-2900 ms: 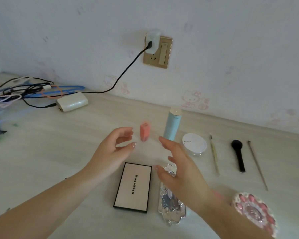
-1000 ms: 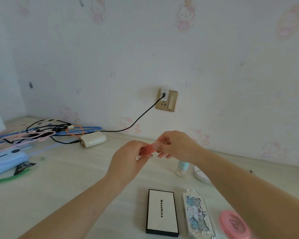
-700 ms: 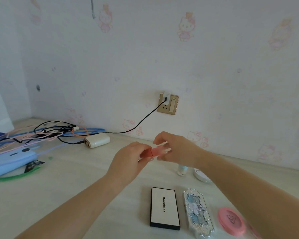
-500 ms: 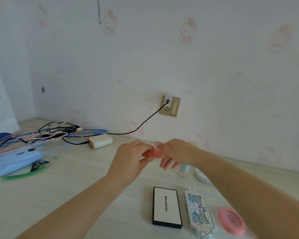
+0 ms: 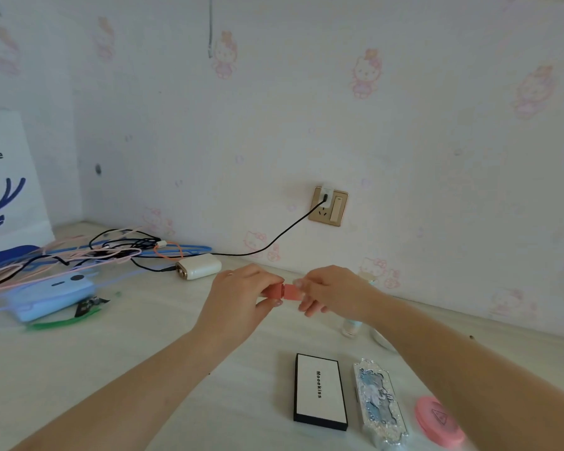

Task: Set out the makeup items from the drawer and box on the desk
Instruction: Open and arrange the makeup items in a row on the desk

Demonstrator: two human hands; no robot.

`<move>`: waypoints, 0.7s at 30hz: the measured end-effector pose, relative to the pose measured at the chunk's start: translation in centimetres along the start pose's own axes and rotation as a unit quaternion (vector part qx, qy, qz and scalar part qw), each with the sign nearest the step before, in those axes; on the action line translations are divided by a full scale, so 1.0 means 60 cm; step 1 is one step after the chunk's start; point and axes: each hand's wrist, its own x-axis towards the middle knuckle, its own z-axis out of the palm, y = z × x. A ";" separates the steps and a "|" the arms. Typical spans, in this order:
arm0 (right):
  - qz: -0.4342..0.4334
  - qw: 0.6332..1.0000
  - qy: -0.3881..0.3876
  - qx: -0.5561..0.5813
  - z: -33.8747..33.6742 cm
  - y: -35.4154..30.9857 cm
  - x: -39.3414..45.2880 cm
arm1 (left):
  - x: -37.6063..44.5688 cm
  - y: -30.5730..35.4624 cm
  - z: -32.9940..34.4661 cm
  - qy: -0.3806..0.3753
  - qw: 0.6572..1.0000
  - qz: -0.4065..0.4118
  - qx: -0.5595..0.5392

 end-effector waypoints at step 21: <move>0.011 0.981 0.136 -0.138 0.041 0.056 0.025 | -0.007 -0.062 0.026 -0.094 0.938 -0.232 -0.240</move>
